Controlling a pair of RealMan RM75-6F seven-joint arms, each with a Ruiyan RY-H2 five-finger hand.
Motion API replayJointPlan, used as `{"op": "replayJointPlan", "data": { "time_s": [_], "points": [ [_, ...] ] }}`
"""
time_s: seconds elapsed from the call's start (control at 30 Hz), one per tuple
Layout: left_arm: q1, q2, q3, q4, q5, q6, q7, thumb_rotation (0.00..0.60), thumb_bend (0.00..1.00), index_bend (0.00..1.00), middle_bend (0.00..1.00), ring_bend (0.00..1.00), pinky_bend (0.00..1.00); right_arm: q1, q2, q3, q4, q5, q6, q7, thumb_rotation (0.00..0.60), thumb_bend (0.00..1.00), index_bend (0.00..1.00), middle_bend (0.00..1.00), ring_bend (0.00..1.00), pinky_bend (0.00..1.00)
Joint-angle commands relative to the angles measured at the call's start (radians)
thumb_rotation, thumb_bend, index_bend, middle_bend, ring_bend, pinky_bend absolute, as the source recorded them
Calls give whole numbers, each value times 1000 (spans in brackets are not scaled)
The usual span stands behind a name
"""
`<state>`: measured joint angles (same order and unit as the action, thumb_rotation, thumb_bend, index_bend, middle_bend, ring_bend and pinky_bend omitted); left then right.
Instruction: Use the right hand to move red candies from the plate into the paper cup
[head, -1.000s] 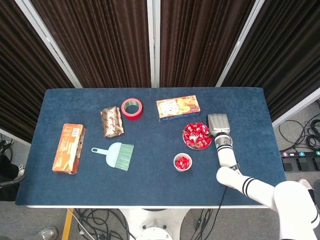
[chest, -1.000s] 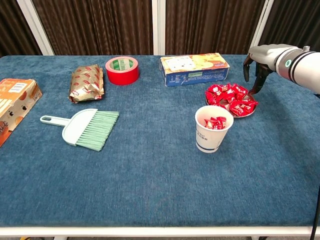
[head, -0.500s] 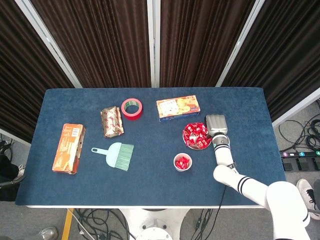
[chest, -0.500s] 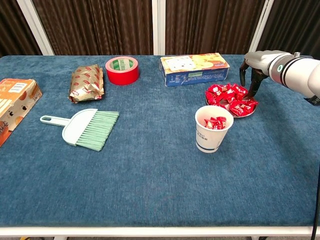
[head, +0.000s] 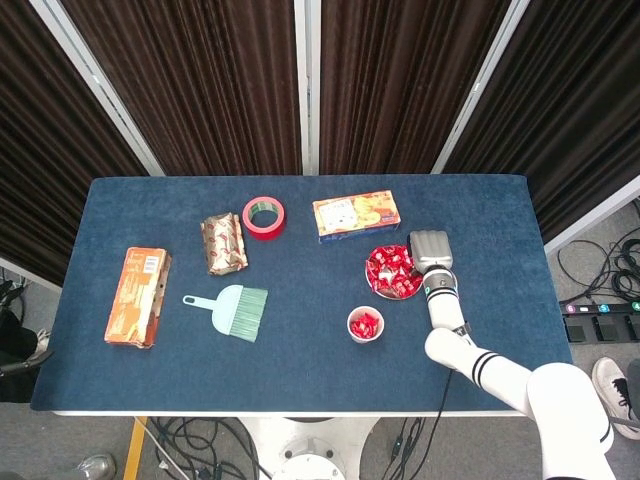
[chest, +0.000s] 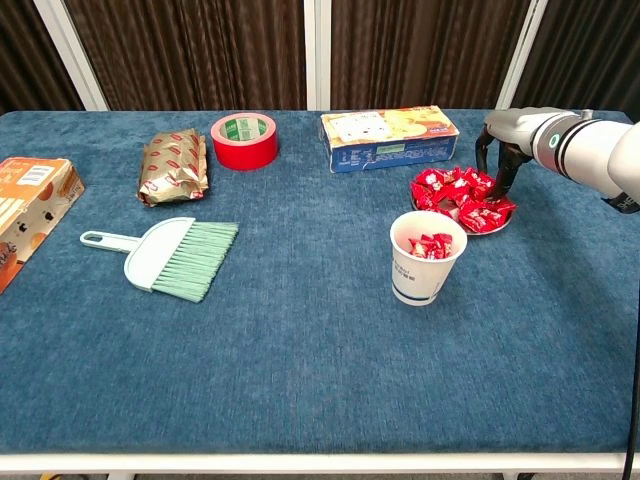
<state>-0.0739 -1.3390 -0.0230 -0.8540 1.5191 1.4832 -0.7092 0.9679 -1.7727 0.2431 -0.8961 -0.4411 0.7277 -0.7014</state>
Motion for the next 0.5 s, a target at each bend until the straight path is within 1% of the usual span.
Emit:
{"op": "replayJointPlan", "data": {
  "time_s": [0.03,0.5],
  "points": [
    [0,0,0,-1,0,0,1,436,92,144,136,54,191,0,-2,0,4,0,-3,0,600,151,541,1000,1000,945],
    [-1,-4,2,3,1,-5,-3,439,91,144,136,54,191,3,-12,4,30,-9,-24,8,600,196,570,1000,1000,945]
  ]
}}
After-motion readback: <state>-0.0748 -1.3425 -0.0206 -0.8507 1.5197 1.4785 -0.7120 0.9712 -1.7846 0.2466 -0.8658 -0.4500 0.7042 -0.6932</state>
